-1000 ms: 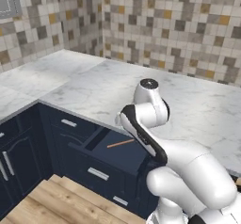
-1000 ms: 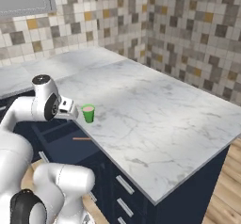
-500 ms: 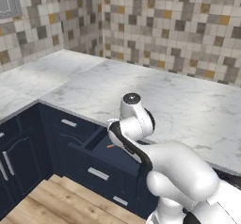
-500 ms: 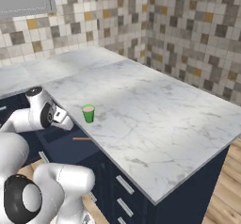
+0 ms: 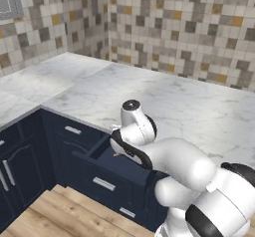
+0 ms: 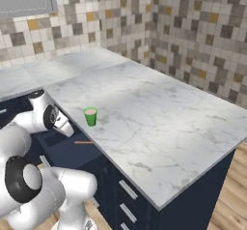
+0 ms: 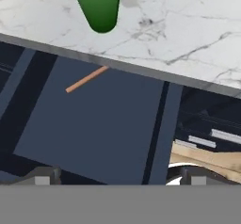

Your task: Pick up the straw from the left drawer and put it inside the smoothie cup.

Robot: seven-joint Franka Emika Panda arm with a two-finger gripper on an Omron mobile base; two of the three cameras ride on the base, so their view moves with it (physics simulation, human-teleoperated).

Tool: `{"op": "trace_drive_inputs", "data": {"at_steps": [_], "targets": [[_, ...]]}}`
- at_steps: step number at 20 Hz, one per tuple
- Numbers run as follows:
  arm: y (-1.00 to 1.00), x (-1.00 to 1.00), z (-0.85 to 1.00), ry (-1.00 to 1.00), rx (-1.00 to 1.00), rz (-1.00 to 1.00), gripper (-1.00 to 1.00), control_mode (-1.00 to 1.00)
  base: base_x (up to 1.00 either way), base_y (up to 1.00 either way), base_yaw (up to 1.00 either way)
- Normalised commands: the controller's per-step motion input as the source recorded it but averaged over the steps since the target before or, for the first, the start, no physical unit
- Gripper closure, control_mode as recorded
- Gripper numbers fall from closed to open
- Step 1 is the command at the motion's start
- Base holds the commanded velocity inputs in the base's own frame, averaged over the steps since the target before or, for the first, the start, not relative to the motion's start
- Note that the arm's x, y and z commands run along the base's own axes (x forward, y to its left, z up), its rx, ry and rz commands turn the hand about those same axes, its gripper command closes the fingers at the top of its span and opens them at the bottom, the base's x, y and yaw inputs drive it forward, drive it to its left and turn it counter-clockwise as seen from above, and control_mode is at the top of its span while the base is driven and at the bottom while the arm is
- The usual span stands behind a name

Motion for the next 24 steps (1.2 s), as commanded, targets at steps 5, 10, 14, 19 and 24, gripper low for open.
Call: {"op": "trace_drive_inputs", "data": {"at_steps": [5,10,14,19,24], "targets": [[0.04,0.26,-0.02,0.18,0.03,-0.11,-1.00,-1.00,0.00,0.00,0.00],[0.17,0.07,-0.16,0.09,0.00,-0.02,-1.00,-1.00,0.00,0.00,0.00],[0.20,0.02,-0.26,0.00,0.00,0.00,-1.00,-1.00,0.00,0.00,0.00],[0.16,0.05,-0.36,0.00,0.00,0.00,-1.00,-1.00,0.00,0.00,0.00],[0.15,0.06,-0.43,0.00,0.00,0.00,-1.00,-1.00,0.00,0.00,0.00]]}}
